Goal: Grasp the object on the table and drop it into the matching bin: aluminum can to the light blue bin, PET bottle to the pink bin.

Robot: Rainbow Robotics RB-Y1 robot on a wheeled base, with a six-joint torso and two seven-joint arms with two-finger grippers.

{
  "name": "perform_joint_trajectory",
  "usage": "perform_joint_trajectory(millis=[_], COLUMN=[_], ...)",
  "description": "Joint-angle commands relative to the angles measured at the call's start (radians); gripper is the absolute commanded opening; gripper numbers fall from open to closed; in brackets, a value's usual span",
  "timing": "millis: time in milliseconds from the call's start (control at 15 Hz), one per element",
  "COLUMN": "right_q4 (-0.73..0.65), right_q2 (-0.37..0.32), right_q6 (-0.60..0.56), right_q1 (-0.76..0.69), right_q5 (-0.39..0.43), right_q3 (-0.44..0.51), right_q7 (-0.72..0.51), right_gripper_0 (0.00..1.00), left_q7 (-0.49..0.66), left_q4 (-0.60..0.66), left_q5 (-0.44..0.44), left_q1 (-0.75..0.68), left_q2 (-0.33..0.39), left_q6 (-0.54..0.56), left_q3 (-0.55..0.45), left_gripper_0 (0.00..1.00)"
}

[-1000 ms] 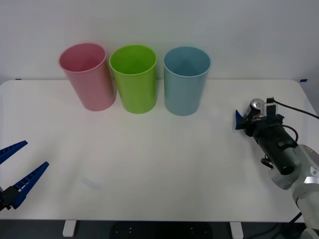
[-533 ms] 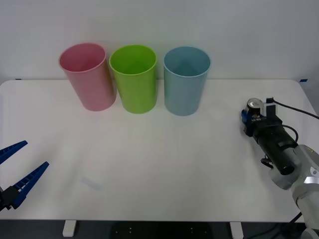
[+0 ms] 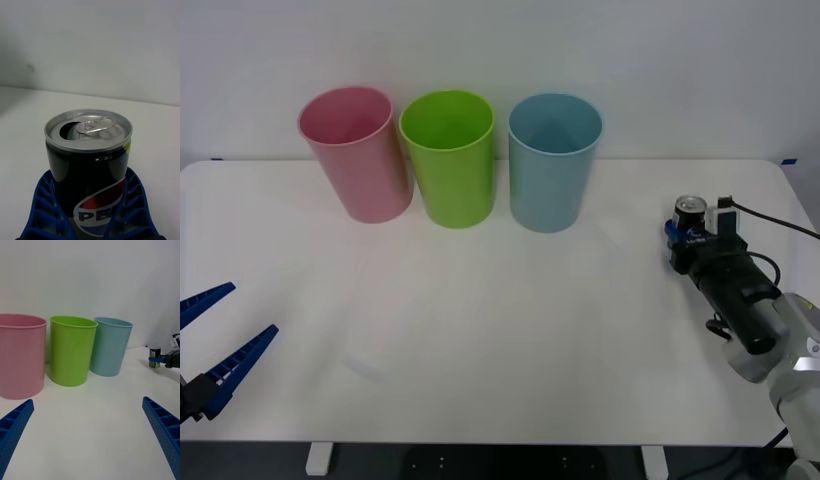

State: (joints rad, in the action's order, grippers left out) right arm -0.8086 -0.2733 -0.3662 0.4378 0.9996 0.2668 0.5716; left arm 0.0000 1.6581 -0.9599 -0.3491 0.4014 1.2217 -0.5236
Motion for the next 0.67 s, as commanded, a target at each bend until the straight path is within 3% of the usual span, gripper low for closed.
perform_joint_trajectory(millis=[67, 400, 667], right_q4=[-0.073, -0.242, -0.325], right_q2=[0.0, -0.009, -0.014], right_q6=[-0.011, -0.036, -0.076], right_q1=[-0.042, -0.142, -0.168], right_q5=[0.001, 0.002, 0.05], right_q3=[0.0, -0.041, -0.047], right_q7=[-0.016, -0.154, -0.291], right_gripper_0=[0.0, 0.0, 0.0], left_q7=[0.0, 0.0, 0.0], left_q4=[0.0, 0.0, 0.0], left_q5=[0.0, 0.0, 0.0], left_q1=[0.0, 0.0, 0.0], left_q2=[0.0, 0.0, 0.0], left_q6=[0.0, 0.0, 0.0], left_q3=[0.0, 0.0, 0.0], left_gripper_0=[1.0, 1.0, 1.0])
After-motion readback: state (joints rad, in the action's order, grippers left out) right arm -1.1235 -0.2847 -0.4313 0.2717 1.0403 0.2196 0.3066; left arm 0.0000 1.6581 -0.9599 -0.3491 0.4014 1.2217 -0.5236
